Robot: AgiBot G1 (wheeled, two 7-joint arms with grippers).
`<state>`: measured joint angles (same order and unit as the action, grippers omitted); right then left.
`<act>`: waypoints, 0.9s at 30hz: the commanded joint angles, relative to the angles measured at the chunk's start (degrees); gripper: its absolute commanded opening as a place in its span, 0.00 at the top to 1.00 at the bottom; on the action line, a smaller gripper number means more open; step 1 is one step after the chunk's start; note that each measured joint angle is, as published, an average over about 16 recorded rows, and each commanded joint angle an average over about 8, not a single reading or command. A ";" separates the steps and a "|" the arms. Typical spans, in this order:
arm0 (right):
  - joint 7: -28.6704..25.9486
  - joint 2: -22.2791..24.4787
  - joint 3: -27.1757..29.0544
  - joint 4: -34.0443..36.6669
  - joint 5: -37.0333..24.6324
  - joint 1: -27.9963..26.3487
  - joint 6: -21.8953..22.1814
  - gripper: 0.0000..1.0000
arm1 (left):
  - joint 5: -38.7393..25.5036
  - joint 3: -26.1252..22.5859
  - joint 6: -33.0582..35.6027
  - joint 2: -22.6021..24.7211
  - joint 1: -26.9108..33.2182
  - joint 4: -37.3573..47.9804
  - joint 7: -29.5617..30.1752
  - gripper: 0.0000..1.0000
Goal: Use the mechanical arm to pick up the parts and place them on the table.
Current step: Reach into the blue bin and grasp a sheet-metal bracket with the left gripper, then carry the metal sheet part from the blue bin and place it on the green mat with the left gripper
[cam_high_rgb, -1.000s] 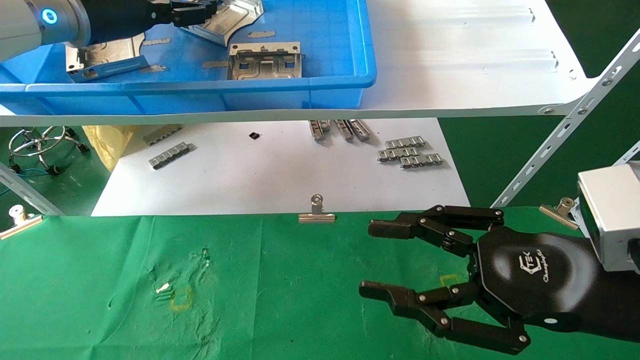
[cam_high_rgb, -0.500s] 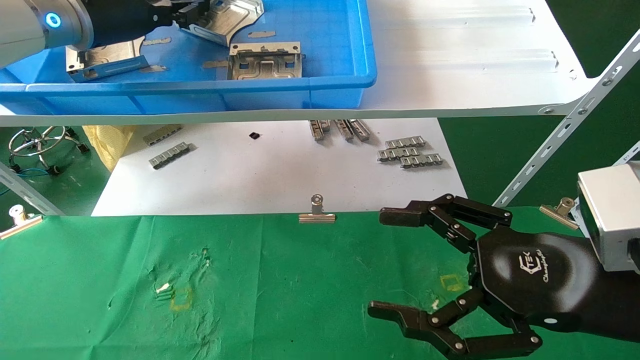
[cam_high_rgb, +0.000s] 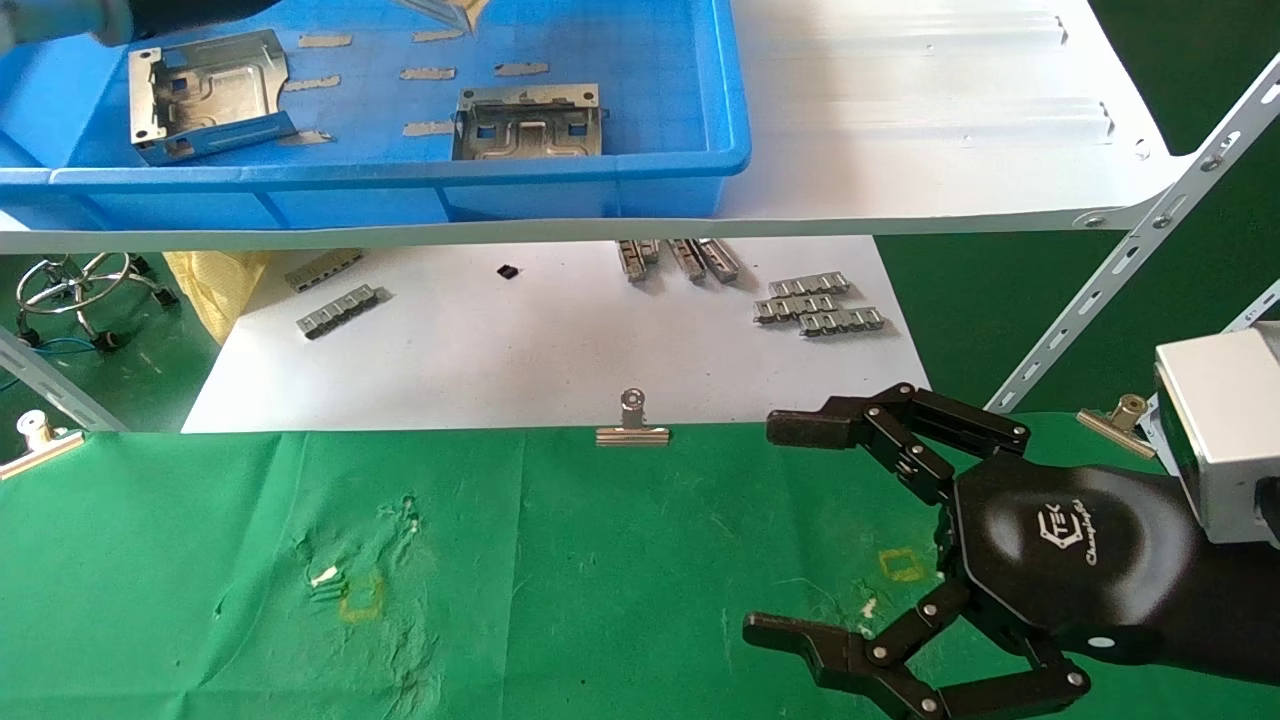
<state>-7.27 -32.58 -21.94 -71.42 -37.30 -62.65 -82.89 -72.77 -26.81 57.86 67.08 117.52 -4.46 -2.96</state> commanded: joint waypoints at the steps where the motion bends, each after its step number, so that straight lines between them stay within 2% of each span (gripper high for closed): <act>1: 0.00 0.00 0.00 0.00 0.00 0.00 0.00 0.00 | 1.02 0.67 3.40 -0.98 -0.09 -0.89 -1.49 1.00; 8: 0.00 0.00 0.00 0.00 0.00 0.00 0.00 0.00 | 4.37 2.16 25.32 -5.96 -3.15 -3.88 -8.67 1.00; 12: 0.00 0.00 0.00 0.00 0.00 0.00 0.00 0.00 | 6.94 2.33 32.79 -9.11 -6.33 -7.78 -12.60 1.00; 16: 0.00 0.00 0.00 0.00 0.00 0.00 0.00 0.00 | 11.58 0.87 34.43 -13.33 -11.91 -16.34 -15.00 1.00; 21: 0.00 0.00 0.00 0.00 0.00 0.00 0.00 0.00 | 18.13 -3.15 34.10 -20.00 -20.04 -27.16 -18.01 1.00; 24: 0.00 0.00 0.00 0.00 0.00 0.00 0.00 0.00 | 18.69 -6.18 33.41 -22.70 -23.66 -28.79 -22.06 1.00; 27: 0.00 0.00 0.00 0.00 0.00 0.00 0.00 0.00 | 16.08 -9.08 32.39 -23.45 -25.56 -26.52 -27.95 1.00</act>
<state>-7.27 -32.58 -21.94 -71.42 -37.30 -62.65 -82.89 -57.77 -35.39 89.81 44.88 92.99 -29.07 -31.52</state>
